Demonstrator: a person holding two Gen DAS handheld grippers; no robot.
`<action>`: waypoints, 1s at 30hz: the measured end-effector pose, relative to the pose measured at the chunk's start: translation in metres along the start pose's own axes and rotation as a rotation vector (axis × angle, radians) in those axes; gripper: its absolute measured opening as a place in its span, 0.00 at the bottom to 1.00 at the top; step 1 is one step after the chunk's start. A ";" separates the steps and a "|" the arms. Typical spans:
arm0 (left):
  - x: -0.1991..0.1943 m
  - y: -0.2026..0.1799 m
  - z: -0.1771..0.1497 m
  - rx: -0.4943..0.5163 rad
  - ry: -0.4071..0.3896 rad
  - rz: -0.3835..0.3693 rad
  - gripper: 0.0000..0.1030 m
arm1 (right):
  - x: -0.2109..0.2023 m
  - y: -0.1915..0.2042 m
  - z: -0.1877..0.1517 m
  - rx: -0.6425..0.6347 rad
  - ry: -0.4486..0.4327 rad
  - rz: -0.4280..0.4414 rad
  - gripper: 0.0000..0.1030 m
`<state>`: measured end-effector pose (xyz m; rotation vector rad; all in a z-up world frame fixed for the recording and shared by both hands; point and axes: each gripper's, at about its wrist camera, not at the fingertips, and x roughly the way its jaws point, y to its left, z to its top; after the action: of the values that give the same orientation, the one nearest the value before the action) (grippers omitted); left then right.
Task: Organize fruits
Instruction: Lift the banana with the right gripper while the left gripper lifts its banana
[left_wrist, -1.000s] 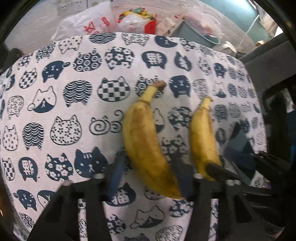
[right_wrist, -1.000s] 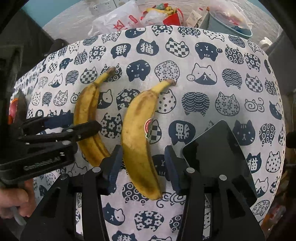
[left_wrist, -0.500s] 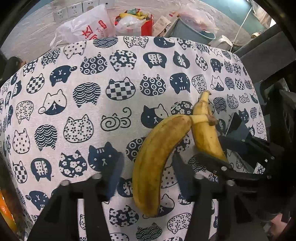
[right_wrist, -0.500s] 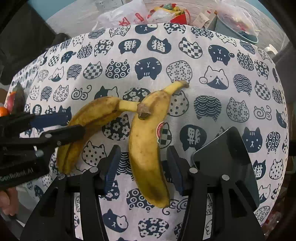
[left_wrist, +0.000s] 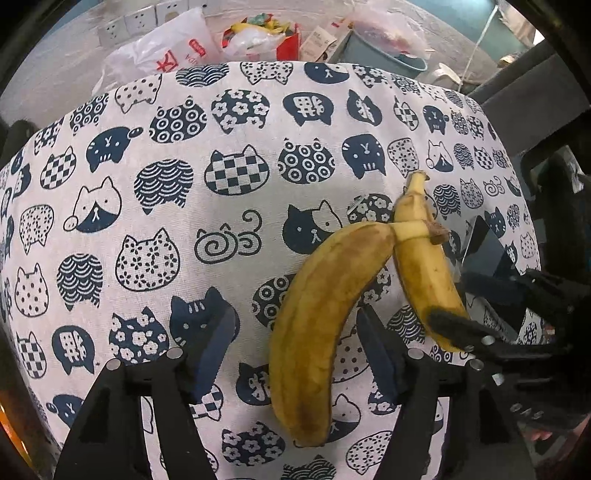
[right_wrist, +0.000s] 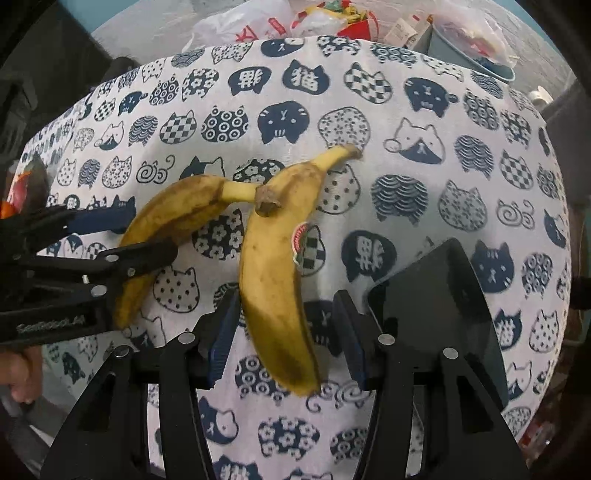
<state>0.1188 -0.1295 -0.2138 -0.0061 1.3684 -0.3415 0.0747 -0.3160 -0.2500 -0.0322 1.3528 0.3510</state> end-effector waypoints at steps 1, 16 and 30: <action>0.000 -0.001 -0.001 0.017 -0.009 0.013 0.65 | -0.003 -0.002 0.002 0.003 -0.004 0.000 0.50; -0.003 -0.022 -0.013 0.133 -0.046 0.101 0.35 | 0.020 0.002 0.014 0.001 -0.070 -0.023 0.51; -0.035 0.006 -0.017 0.073 -0.103 0.122 0.34 | 0.013 0.019 0.017 -0.057 -0.127 -0.064 0.33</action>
<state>0.0984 -0.1117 -0.1853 0.1184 1.2478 -0.2840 0.0885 -0.2911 -0.2553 -0.0987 1.2134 0.3322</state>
